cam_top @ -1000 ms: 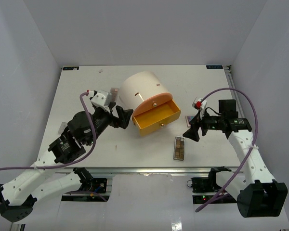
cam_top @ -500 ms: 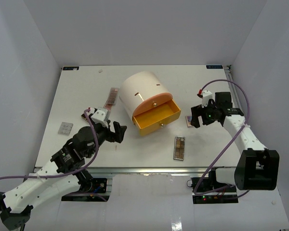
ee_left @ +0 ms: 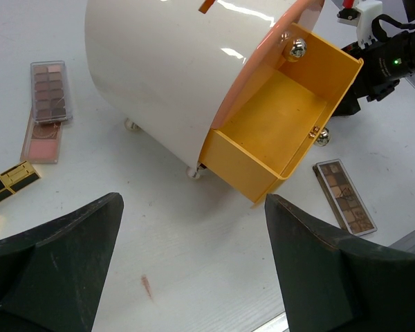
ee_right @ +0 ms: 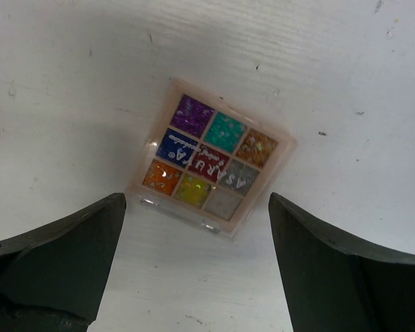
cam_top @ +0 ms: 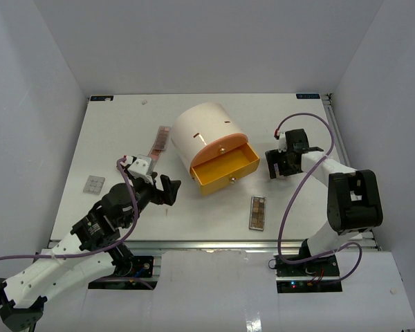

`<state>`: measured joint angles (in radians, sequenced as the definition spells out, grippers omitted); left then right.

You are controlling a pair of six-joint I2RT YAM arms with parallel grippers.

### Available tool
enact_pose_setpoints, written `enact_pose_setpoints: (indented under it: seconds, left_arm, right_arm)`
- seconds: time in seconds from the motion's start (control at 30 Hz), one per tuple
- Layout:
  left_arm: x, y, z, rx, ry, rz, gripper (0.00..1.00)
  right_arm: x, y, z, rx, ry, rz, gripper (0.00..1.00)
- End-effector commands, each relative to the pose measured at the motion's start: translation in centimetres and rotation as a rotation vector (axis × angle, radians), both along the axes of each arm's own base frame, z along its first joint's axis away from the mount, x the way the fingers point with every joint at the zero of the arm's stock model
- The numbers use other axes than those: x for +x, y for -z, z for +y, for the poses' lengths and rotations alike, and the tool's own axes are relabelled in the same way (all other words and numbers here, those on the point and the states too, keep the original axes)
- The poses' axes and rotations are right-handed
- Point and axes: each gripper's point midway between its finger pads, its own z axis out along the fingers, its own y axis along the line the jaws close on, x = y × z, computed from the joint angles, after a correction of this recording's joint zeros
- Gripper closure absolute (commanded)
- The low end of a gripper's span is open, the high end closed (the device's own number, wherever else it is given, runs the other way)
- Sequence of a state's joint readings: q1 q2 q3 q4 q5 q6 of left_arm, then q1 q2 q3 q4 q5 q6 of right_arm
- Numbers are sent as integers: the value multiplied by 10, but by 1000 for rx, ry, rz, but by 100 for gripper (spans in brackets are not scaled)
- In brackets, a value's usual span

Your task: Organize the makeup

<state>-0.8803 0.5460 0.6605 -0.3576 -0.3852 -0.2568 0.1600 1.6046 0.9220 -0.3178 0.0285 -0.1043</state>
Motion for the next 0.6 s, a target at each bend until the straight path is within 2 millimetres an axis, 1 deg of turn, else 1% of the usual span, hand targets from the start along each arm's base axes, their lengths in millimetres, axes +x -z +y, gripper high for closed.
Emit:
enact_pose_setpoints:
  seconds: [0.0, 0.1, 0.27, 0.4, 0.57]
  left_arm:
    - [2, 0, 2, -12, -17, -3, 5]
    - [2, -1, 3, -13, -19, -5, 5]
    - [1, -1, 4, -15, -22, -7, 5]
    - [1, -1, 4, -14, -21, -6, 5]
    - [1, -1, 4, -14, -22, -6, 5]
  right_arm:
    - [27, -10, 5, -5, 29, -68, 10]
    - [28, -8, 12, 32, 32, -57, 10]
    - [31, -11, 21, 103, 109, -26, 10]
    - [31, -11, 23, 126, 165, -10, 10]
    - [33, -9, 19, 116, 215, 1, 10]
